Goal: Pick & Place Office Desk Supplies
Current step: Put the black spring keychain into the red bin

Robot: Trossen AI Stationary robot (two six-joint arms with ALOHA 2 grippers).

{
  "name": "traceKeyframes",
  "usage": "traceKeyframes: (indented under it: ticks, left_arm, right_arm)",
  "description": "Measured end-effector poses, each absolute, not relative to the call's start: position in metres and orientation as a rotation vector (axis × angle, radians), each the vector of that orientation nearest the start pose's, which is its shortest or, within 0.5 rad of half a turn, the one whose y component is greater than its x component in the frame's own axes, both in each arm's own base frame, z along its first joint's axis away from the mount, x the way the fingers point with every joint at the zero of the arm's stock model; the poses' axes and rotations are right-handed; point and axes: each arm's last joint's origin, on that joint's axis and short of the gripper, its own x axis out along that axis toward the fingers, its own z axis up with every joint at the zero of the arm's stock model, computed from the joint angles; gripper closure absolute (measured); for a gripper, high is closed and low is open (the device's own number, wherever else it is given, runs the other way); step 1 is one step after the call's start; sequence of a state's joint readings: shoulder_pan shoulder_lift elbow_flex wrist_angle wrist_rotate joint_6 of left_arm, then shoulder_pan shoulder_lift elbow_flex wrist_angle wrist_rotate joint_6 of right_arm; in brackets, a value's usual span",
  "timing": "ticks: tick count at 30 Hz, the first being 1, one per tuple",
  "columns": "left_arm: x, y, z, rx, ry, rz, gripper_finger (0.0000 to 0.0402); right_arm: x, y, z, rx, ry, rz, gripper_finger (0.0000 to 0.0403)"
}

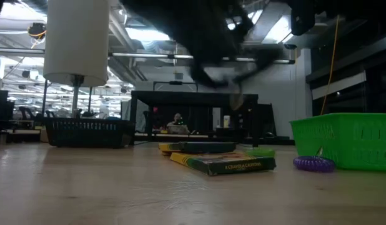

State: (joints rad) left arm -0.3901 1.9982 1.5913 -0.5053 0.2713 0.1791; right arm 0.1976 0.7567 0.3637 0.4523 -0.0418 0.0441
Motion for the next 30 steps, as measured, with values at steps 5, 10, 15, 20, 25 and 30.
traceKeyframes:
  ticks: [5,10,15,20,25,30]
  left_arm:
    - [0.365,-0.197,0.259,0.246,0.877,-0.763,0.0397]
    - [0.323,-0.222,0.275,0.245,0.931,-0.812,0.0397]
    - [0.281,-0.236,0.289,0.243,0.980,-0.631,0.0397]
    - [0.243,-0.242,0.291,0.187,0.984,-0.458,0.0397]
    - [0.210,-0.239,0.277,0.110,1.010,-0.272,0.0397]
    - [0.185,-0.230,0.259,-0.037,1.051,-0.130,0.0397]
  right_arm:
    - [0.171,0.034,0.251,0.053,-0.043,0.232,0.0190]
    - [0.171,0.034,0.251,0.055,-0.043,0.232,0.0190]
    - [0.171,0.034,0.251,0.055,-0.042,0.232,0.0190]
    - [0.171,0.034,0.251,0.055,-0.043,0.232,0.0190]
    - [0.171,0.034,0.251,0.055,-0.043,0.232,0.0190]
    - [0.171,0.034,0.251,0.055,-0.043,0.232,0.0190]
